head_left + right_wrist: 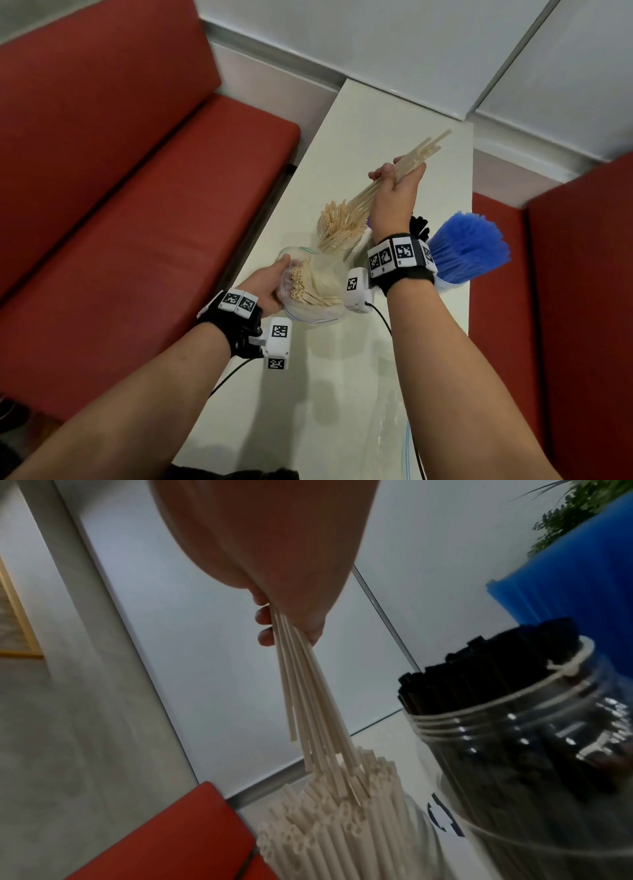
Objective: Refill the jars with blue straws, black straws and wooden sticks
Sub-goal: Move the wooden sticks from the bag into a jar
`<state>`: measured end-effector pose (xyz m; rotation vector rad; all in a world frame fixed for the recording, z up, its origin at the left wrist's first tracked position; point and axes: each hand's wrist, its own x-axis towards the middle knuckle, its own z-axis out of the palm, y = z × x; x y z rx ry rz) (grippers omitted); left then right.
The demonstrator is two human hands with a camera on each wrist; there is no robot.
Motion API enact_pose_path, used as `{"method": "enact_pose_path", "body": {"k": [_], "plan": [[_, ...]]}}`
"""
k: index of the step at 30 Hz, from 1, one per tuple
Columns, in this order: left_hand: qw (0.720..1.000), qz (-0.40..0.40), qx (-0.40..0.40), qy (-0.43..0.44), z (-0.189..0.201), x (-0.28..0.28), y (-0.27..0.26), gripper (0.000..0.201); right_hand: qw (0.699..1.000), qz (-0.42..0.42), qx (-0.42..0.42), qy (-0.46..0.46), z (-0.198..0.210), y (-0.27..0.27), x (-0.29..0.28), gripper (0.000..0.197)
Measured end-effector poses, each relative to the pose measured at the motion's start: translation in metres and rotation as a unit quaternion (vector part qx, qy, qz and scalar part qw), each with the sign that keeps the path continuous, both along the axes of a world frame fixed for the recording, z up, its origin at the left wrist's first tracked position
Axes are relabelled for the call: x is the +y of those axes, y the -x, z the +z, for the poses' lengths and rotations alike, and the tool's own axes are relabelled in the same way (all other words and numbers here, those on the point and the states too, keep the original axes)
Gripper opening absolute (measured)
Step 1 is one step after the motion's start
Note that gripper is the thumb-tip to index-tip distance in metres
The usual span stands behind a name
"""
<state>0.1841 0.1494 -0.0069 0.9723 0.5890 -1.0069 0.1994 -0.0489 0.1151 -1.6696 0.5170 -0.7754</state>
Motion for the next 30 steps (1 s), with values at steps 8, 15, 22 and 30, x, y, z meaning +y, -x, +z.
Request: {"method": "enact_pose_path", "body": {"k": [8, 15, 22, 30], "plan": [[1.0, 0.002, 0.0, -0.009, -0.007, -0.003, -0.005, 0.032, 0.999, -0.033, -0.012, -0.035, -0.007, -0.001, -0.001, 0.008], [1.0, 0.008, 0.007, -0.003, -0.009, -0.004, -0.004, 0.033, 0.994, -0.085, -0.003, -0.072, -0.019, 0.011, 0.002, 0.039], [1.0, 0.01, 0.018, -0.002, -0.01, -0.005, -0.001, 0.033, 0.997, -0.073, -0.013, -0.035, -0.018, 0.007, -0.006, 0.02], [1.0, 0.016, 0.022, -0.014, -0.008, 0.0, 0.004, 0.031, 0.996, 0.014, 0.083, -0.002, -0.031, 0.01, 0.008, 0.034]]}}
